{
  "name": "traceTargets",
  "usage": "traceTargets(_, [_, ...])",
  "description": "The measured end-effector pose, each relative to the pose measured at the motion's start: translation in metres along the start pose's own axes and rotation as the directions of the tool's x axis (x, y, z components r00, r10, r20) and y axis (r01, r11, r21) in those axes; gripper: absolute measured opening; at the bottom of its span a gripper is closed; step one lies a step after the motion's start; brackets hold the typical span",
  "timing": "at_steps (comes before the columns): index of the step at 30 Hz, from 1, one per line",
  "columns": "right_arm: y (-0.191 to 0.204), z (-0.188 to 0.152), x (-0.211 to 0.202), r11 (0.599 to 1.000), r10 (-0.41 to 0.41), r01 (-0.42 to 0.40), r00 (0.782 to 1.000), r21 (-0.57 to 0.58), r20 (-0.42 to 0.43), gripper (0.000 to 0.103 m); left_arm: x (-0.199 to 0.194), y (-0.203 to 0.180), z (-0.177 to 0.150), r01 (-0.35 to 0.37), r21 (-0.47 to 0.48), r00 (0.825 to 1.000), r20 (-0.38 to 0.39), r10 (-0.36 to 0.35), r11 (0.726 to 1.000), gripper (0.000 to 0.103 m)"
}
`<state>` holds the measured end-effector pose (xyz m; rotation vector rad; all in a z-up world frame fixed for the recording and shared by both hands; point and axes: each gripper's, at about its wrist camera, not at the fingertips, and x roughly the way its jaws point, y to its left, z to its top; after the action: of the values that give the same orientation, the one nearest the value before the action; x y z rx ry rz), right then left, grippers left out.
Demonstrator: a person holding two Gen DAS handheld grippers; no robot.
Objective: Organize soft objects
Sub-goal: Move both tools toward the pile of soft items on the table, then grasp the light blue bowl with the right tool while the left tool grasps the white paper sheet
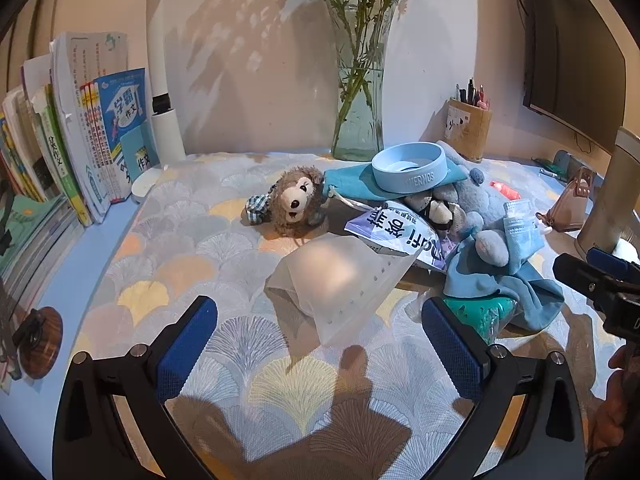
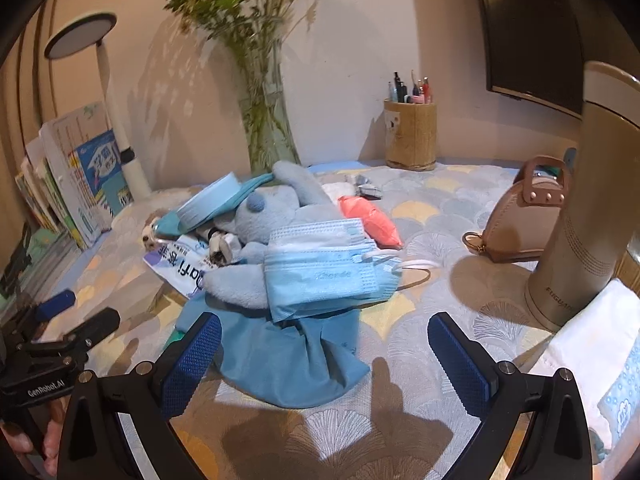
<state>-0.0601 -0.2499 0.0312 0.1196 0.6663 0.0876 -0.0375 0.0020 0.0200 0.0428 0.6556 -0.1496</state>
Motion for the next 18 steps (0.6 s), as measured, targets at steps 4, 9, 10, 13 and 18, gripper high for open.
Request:
traceTargets(4, [-0.003,0.001,0.003,1.0,0.023,-0.023,1.0,0.015,-0.017,0.103,0.001,0.0,0.0,0.001,0.0,1.0,-0.007,-0.001,1.0,0.102])
traceTargets(9, [0.002,0.0,-0.008,1.0,0.024,-0.023,0.999,-0.008,0.037,0.103,0.004,-0.003,0.0,0.004,0.016,1.0,-0.025,-0.004,1.0,0.102])
traceTargets(10, [0.004,0.0,-0.007,1.0,0.023,-0.022,0.999,-0.016,0.035,0.103,0.005,-0.004,0.0,0.003,0.021,1.0,-0.03,-0.002,1.0,0.102])
traceTargets(13, [0.008,0.0,-0.006,0.999,0.003,-0.001,0.999,-0.039,0.032,0.103,0.004,-0.006,0.0,-0.003,0.033,1.0,-0.029,0.004,0.999,0.102])
traceTargets(18, [0.012,-0.001,-0.004,0.998,-0.008,0.009,1.0,-0.059,0.019,0.103,0.004,-0.003,0.0,-0.002,0.025,0.999,-0.033,0.003,1.0,0.102])
